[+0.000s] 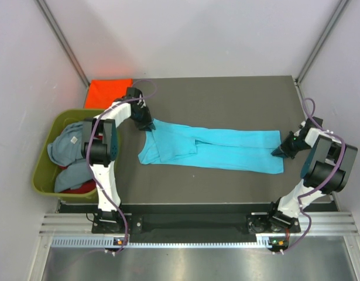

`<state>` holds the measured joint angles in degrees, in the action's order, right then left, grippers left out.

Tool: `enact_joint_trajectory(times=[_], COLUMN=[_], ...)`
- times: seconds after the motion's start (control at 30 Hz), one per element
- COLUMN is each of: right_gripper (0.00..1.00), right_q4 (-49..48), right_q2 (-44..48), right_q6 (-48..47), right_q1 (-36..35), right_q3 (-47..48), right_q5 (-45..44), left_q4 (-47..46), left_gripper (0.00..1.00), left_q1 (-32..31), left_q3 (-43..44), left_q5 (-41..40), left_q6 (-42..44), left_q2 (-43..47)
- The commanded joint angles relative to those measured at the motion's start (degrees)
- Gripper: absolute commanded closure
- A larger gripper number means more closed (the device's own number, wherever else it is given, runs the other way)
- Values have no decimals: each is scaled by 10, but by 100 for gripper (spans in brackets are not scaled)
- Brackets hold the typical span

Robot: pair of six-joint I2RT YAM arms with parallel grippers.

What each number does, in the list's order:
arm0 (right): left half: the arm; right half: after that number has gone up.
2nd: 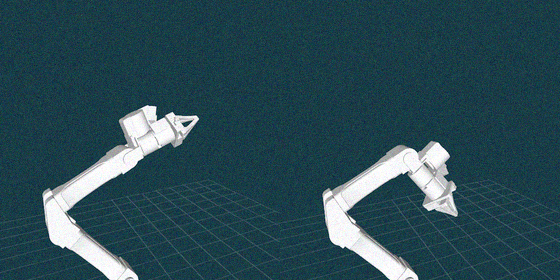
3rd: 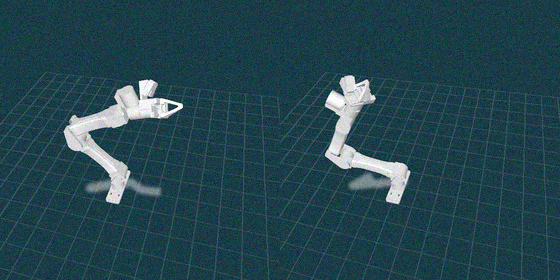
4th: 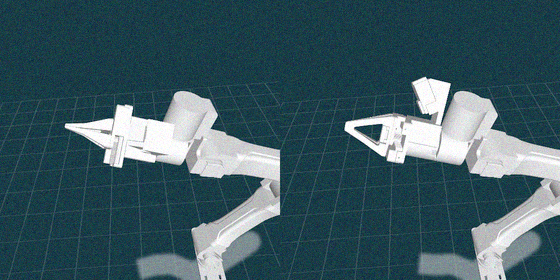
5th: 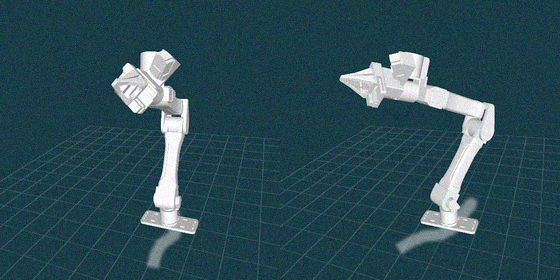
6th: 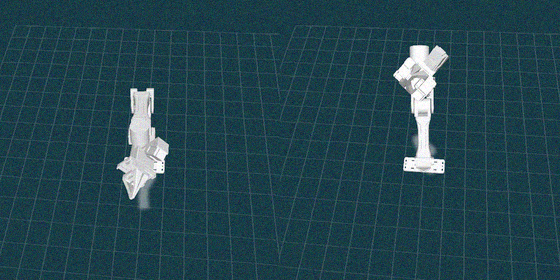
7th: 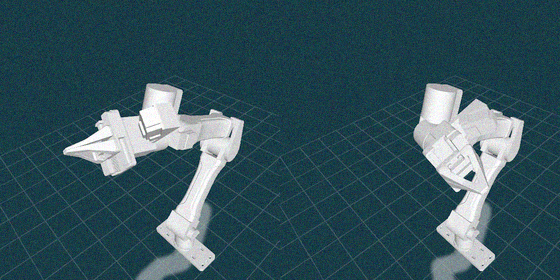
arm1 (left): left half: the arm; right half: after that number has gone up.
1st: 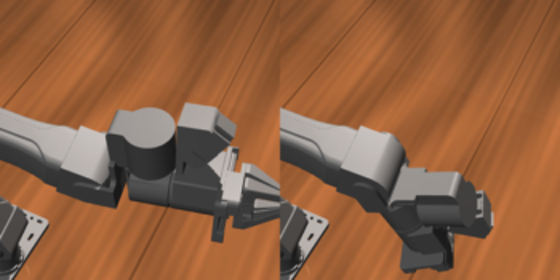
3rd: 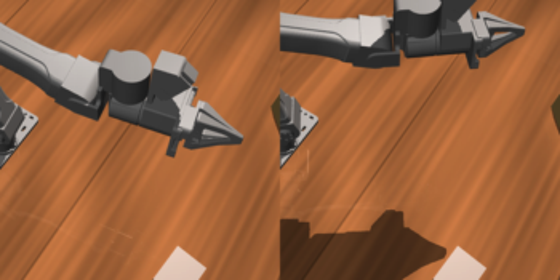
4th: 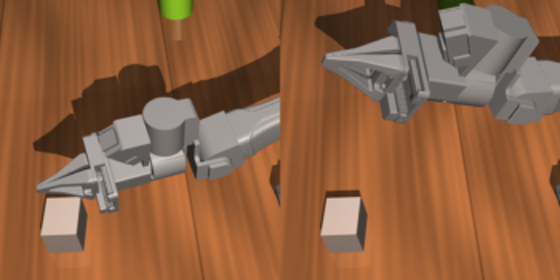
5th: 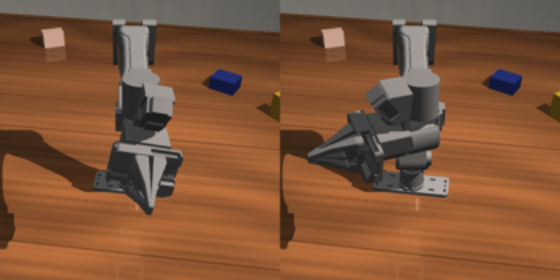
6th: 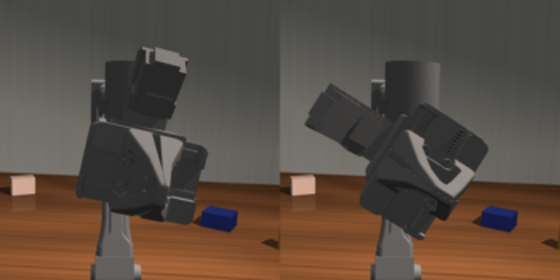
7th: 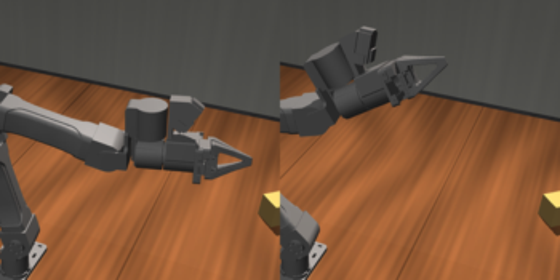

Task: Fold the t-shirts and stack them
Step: Fold the tshirt

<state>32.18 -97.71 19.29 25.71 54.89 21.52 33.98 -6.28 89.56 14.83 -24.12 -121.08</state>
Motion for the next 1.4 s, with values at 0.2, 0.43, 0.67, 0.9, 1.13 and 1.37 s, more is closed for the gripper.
enact_joint_trajectory(times=[0.2,0.43,0.67,0.9,1.13,1.37], right_gripper=[68,62,57,55,55,56], right_q4=[11,-3,-23,-37,-51,-40], right_q2=[38,7,-31,-77,-119,-147], right_q6=[6,-10,-62,-85,-92,-102], right_q1=[11,10,10,10,7,1], right_q3=[50,112,172,198,231,247], right_q5=[-19,-14,-11,24,51,61], left_q4=[-23,-39,-62,-69,-80,-79], left_gripper=[46,41,42,56,85,100], left_q1=[7,6,5,5,5,6], left_q3=[-8,60,72,66,68,70], left_q5=[-31,-6,13,27,28,22], left_q6=[15,27,43,45,36,28], left_q2=[87,22,-18,-36,-48,-51])
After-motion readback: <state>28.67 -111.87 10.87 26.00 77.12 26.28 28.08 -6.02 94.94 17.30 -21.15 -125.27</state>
